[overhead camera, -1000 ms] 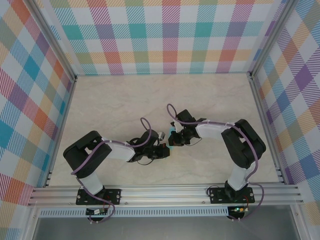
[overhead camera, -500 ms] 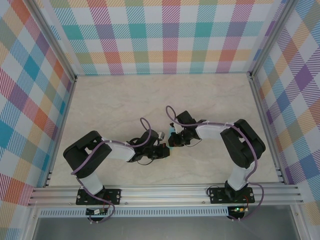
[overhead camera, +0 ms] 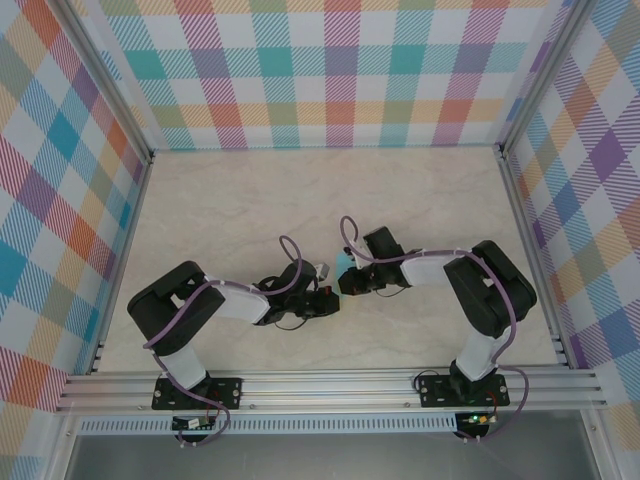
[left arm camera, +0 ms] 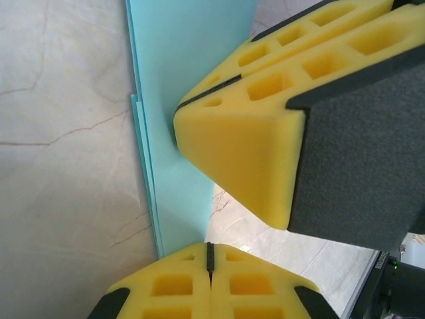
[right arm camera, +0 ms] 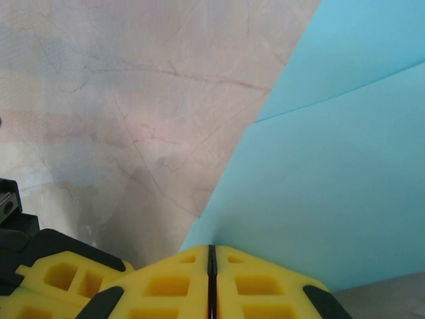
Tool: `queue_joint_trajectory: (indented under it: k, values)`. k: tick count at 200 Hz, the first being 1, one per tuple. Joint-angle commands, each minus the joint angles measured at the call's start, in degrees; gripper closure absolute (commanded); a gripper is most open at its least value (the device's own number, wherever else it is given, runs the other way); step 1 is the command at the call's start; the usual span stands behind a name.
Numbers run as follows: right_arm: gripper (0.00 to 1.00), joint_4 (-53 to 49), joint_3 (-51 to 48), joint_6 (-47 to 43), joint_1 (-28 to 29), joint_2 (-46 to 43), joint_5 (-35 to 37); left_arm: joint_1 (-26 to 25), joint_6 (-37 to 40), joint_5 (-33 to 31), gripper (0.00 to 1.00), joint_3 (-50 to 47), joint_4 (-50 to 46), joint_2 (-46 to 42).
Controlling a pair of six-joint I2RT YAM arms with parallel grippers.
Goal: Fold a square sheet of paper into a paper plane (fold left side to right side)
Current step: Fold the wing for the fifth time at the center of the table.
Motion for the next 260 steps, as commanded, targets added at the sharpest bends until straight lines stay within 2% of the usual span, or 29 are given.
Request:
queue_joint_trajectory:
  k: [1, 78, 200, 260]
  values:
    - [0.9, 3.1, -0.3, -3.1, -4.1, 1.8, 8.5, 0.4, -0.4, -0.1, 1.0, -2.4, -7.2, 2.7]
    - [0.9, 0.3, 3.9, -1.7, -9.9, 5.2, 8.2, 0.4, -0.5, 0.5, 1.0, -2.7, -6.8, 3.0]
    - [0.89, -8.0, 12.9, 0.1, -14.4, 10.8, 10.0, 0.3, -0.9, 1.1, 1.0, -3.4, -6.8, 1.5]
    - [0.89, -8.6, 13.8, 1.0, -15.6, 11.6, 5.6, -0.3, -1.3, 2.5, 1.0, -5.5, -7.7, -1.6]
